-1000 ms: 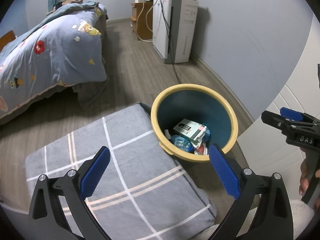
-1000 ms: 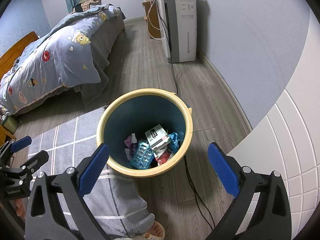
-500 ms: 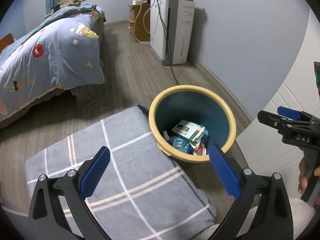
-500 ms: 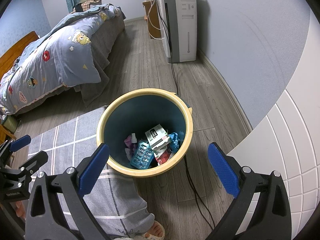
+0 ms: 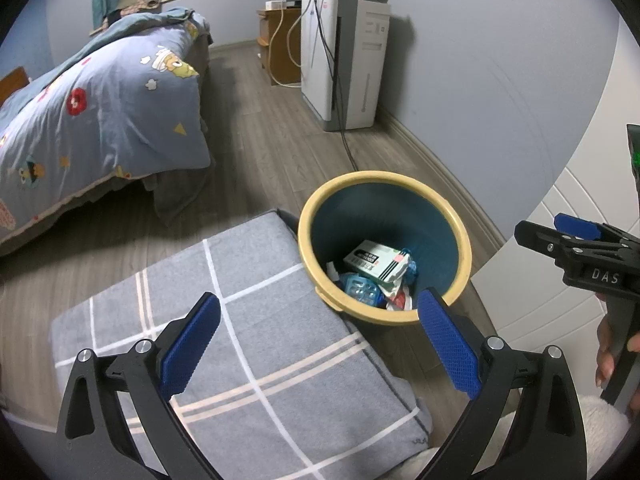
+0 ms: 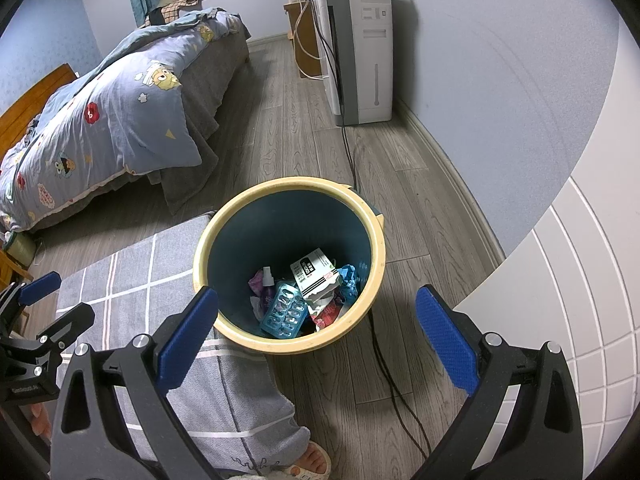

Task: Collect trash

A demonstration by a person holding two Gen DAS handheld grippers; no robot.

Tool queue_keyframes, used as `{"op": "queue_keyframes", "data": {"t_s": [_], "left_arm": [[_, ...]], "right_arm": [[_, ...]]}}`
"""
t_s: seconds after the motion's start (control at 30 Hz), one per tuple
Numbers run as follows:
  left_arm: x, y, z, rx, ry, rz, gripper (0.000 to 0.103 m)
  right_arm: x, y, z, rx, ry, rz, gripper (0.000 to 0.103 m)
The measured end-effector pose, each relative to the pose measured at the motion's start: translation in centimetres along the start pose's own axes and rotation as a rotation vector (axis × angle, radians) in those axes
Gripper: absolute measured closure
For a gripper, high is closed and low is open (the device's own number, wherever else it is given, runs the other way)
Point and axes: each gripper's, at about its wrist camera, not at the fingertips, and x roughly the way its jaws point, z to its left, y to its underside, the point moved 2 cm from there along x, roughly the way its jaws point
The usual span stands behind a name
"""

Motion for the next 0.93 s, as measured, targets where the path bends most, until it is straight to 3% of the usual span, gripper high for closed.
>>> {"op": "queue_keyframes", "data": {"t_s": [0.93], "left_arm": [[-0.19,0.39,0.79,-0.017,-0.001,0.007,0.005]], "right_arm": [[0.19,0.66,0.19,0.017,0.022,0.018,0.006]]}}
